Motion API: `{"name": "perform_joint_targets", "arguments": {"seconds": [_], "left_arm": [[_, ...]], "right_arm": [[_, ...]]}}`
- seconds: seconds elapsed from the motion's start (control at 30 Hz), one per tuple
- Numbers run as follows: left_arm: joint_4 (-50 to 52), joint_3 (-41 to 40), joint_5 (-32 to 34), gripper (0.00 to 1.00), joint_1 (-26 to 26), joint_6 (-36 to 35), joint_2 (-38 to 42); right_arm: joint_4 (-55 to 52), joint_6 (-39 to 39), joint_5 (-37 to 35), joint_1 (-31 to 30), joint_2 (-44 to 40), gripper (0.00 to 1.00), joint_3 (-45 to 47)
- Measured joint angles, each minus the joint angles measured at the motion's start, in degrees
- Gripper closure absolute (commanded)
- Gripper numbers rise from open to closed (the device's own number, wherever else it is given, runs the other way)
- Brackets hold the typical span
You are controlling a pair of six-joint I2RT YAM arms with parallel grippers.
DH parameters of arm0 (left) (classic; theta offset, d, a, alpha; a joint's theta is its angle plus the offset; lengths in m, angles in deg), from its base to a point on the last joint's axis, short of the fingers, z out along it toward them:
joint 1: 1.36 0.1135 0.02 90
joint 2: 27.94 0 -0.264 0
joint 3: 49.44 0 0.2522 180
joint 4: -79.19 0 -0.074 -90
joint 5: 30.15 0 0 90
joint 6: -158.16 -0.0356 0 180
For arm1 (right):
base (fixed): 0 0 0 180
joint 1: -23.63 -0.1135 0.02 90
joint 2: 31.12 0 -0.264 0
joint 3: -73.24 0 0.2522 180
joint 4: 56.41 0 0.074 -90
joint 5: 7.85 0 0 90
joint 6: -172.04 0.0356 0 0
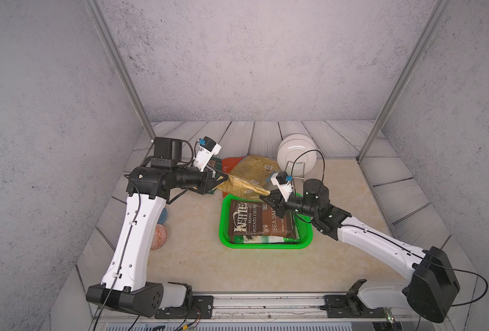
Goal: Put the potato chips into the basket
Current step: Pick up the potato chip from the center of the board, then place the potato chip in the basket.
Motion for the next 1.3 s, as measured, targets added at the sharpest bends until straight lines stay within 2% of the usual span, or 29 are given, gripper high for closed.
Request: {"name": "perform_joint_targets", "arguments": {"seconds": [0.07,0.13,0.17,0.3,0.4,0.67,0.87,0.97,1.3], "left_arm": [[-0.85,-0.02,0.31,0.32,0.22,0.09,0.17],[-1.42,-0.04,1.18,0.03,0.42,0.22,0.50],[-1.70,-0.07,1.97,0.01,0.61,0.28,0.70],[-2.54,-0.07,5.81,0.01,2.58,0.63,1.36],[-3.82,-1.25,9.20,0.01,5.90,1.18,1.53],[-8.87,-18.12,20.26,0.01,13.22,1.62,2.03],[-11.10,-32.37,24.94,0.01,14.10,-0.31,4.46],[-12.02,-36.35,26.36,0.01,14.10,-0.87,6.64],[-15.89,-42.42,26.56,0.01,14.10,2.10,7.58]], "right_arm": [[-2.56,-0.24,-2.73,0.07,-2.12,1.00,-0.09],[-6.47,-0.76,-5.16,0.11,-3.69,1.00,-1.01],[-8.98,-1.03,-6.58,0.13,-4.24,1.00,-1.90],[-18.80,-2.78,-12.11,0.11,-5.81,1.00,-5.42],[-27.61,-4.09,-16.70,0.11,-6.47,1.00,-8.76],[-44.83,-3.26,-28.63,-1.01,-6.80,1.00,-15.43],[-51.58,0.63,-39.28,-5.33,-4.46,1.00,-18.45],[-52.87,3.17,-44.15,-7.58,-1.95,1.00,-19.98],[-61.37,11.56,-62.75,-18.97,7.76,1.00,-31.45]]}}
